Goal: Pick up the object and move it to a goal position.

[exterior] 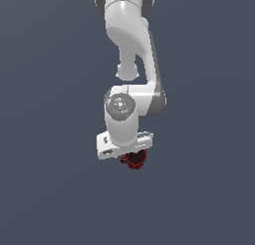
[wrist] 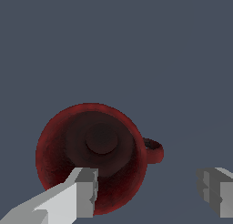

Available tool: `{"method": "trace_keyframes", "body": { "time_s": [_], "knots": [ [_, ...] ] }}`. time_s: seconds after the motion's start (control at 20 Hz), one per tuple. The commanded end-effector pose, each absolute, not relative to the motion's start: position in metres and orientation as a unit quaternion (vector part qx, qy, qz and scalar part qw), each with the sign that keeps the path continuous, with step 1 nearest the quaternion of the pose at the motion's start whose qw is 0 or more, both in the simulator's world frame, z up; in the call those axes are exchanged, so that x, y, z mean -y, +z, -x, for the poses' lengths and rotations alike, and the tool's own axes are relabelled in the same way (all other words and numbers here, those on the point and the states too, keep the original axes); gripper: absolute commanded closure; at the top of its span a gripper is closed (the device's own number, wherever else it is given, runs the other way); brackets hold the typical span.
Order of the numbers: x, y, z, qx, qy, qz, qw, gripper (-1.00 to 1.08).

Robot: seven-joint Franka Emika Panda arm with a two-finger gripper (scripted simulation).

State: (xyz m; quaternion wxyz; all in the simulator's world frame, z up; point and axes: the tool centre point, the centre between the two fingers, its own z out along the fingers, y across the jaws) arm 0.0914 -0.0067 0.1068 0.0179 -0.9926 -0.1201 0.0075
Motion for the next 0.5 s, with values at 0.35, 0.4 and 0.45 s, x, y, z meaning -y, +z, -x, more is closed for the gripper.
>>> {"method": "trace_keyframes", "body": {
  "time_s": [0.35,0.4,0.45],
  "knots": [
    [0.007,0.096,-0.093,0.124,0.008,0.992,0.019,-0.6],
    [0.007,0.091,-0.093,0.124,0.008,0.992,0.019,-0.6],
    [0.007,0.086,-0.093,0.124,0.008,0.992,0.019,-0.6]
  ]
}}
